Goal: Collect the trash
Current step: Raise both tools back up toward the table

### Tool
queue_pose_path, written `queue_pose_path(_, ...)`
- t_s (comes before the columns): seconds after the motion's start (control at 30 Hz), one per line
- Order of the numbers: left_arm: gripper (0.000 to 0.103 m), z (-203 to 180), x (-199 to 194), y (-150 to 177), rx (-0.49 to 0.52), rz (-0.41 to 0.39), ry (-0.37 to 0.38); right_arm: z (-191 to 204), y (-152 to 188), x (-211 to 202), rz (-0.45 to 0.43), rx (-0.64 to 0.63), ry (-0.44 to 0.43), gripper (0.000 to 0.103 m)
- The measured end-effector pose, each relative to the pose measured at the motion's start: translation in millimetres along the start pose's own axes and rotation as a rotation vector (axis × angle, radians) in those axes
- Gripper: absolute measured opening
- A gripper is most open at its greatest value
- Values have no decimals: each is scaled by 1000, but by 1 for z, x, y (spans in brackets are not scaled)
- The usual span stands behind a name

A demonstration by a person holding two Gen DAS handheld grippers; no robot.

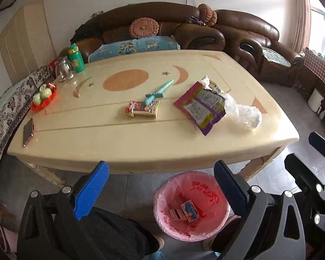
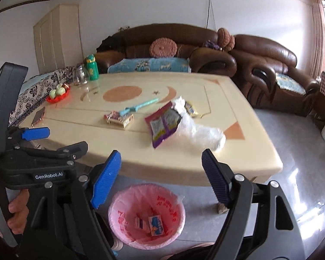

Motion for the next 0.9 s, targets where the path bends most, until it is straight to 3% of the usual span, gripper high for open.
queue_pose_path(0.37,96,-9,-23,-14,18,-63,25,-3,-14,-14,-52,-9,9,78)
queue_pose_path(0.9,96,-21,17,-21,59,-21,15,-29,-12,10,-26,21,36,80)
Point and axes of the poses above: each gripper's, at about its wrist camera, not at the fingertips, and x roughly the way its jaws point, z to its left, y to its underside, the point moved 1 cm from there along x, roughly the way its jaws point, and after that the axes turned 10 degrees about -z, right-handed, at the moved point
